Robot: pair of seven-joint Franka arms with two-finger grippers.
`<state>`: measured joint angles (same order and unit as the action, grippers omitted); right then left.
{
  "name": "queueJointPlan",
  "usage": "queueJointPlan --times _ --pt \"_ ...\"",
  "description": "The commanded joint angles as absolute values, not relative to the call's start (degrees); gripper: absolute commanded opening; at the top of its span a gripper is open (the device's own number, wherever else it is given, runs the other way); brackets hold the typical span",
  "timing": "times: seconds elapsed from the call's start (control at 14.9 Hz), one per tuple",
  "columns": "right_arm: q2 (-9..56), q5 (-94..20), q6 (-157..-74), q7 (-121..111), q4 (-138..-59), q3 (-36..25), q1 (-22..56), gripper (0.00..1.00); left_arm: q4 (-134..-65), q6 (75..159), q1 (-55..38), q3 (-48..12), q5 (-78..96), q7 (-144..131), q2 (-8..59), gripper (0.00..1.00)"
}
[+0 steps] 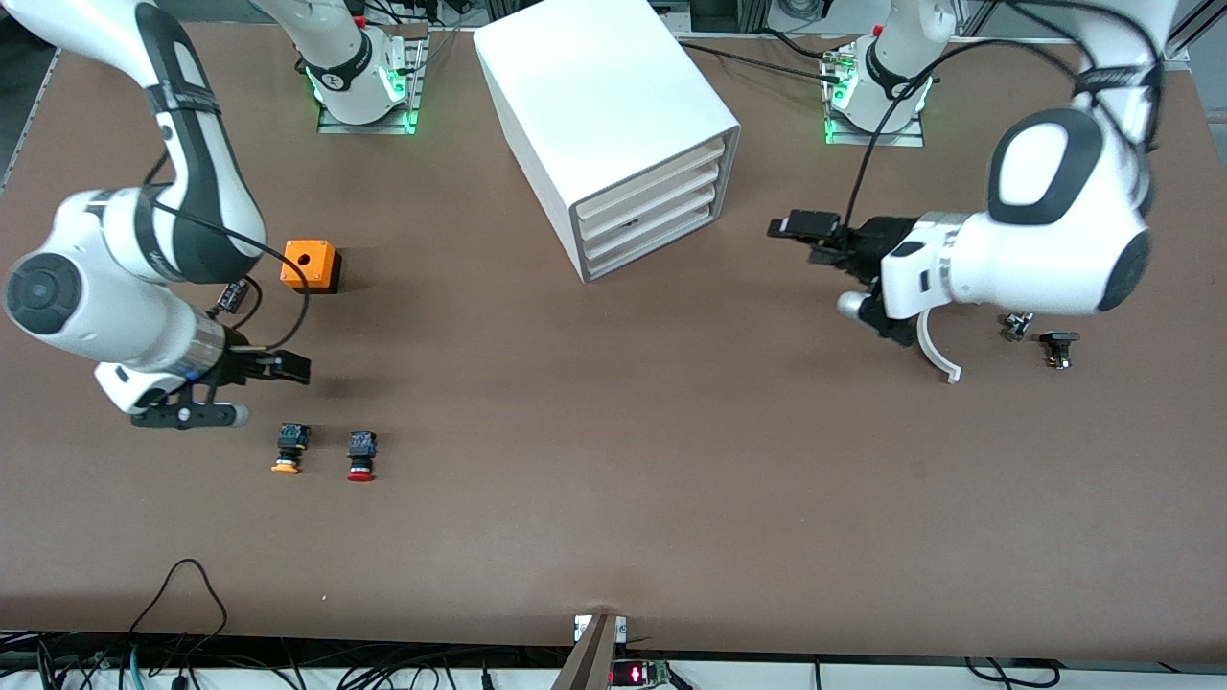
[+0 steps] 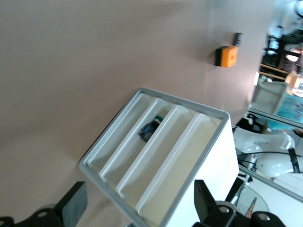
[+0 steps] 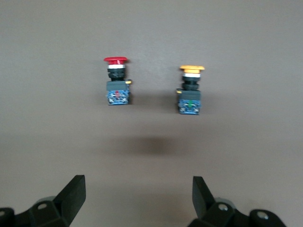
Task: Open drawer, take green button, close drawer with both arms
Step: 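Reach the left gripper to the drawer handle while the right gripper approaches buttons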
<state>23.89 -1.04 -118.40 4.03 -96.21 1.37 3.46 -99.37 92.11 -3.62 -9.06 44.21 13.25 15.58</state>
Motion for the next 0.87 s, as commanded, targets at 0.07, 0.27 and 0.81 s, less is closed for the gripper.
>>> queueJointPlan --times 0.07,0.27,0.81 --pt "26.54 -1.76 -118.21 9.65 -93.43 1.32 5.70 1.00 -110.89 102.62 -3.08 -12.54 52.37 26.26 15.03 0.96" --pt "29.17 -1.15 -117.34 10.11 -90.11 1.32 6.50 1.00 -117.32 108.19 -3.16 -16.07 59.47 35.21 16.78 0.91" --pt "32.69 -1.49 -114.43 20.64 -86.05 1.32 11.15 1.00 -123.13 110.13 -3.25 -19.16 72.51 59.84 29.17 0.77"
